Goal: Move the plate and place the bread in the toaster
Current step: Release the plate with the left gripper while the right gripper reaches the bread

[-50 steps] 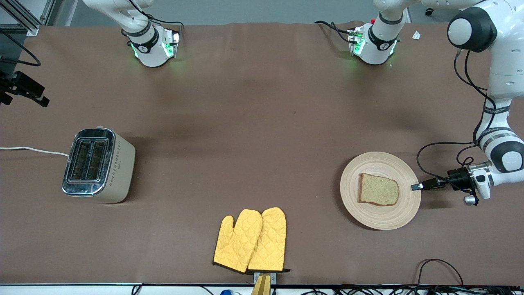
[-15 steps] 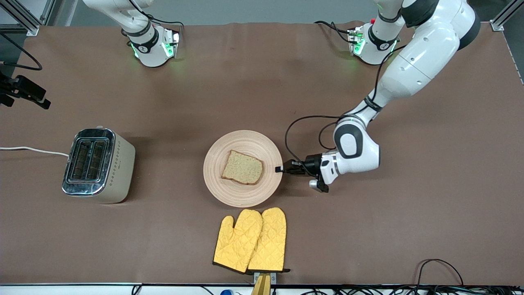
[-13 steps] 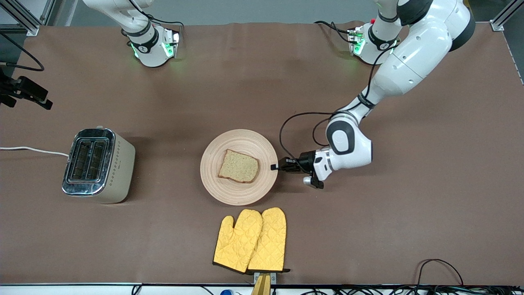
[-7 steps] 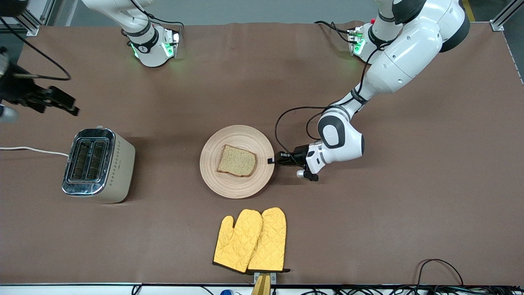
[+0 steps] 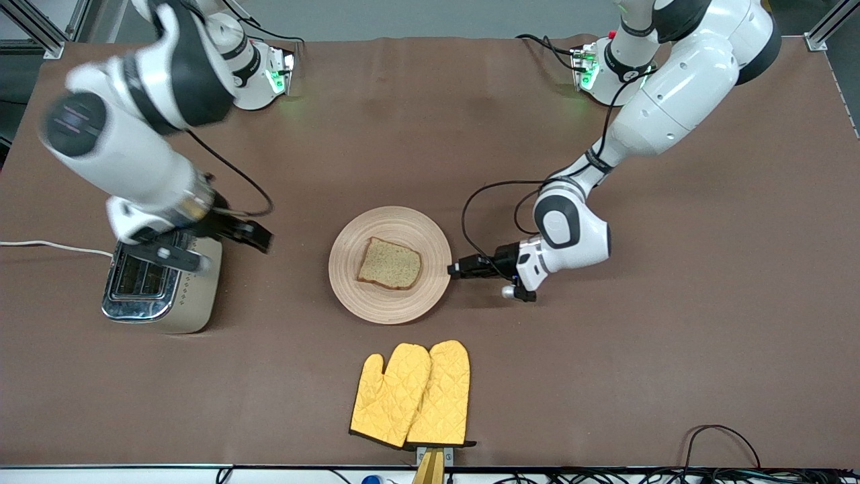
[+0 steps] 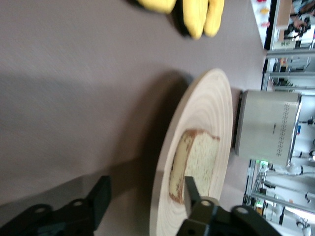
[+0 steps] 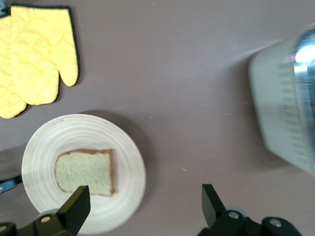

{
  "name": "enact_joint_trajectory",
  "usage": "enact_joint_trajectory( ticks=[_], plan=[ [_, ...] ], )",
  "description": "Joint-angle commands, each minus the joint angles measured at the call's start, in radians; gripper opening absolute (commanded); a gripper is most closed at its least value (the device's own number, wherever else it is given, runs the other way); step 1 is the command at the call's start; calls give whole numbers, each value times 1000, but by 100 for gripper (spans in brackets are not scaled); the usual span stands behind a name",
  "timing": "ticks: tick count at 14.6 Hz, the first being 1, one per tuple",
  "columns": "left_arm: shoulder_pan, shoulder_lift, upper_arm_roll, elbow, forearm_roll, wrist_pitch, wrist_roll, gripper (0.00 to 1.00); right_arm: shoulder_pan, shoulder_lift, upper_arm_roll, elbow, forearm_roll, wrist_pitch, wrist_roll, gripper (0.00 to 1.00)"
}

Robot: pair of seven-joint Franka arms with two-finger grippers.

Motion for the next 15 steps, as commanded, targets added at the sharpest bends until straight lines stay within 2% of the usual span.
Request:
enact_joint_trajectory(
  ticks=[1,3,4,6,9,11,15],
  plan=[
    [90,-55,-7,-15,-12,-5,-12,100,54,118,-10,17,55,88,18,100],
    [139,-94,-6,-7,43,-9,-73,100,97,200,-12,14,68,177,31,100],
    [156,-108,-4,3,113,-12,-134,100,116,231,-12,8,68,222,59,97],
    [222,-126,-4,37,336,-55,-290,100,142,286,-12,-3,68,279,73,89],
    [314,-157,-6,110,625,-199,-474,100,170,356,-12,-40,68,372,75,80],
    [354,-193,-6,147,776,-267,-564,100,179,387,-10,-41,68,383,75,75],
    [363,-321,-4,187,1003,-399,-746,100,181,398,-10,-41,89,374,76,74]
  ],
)
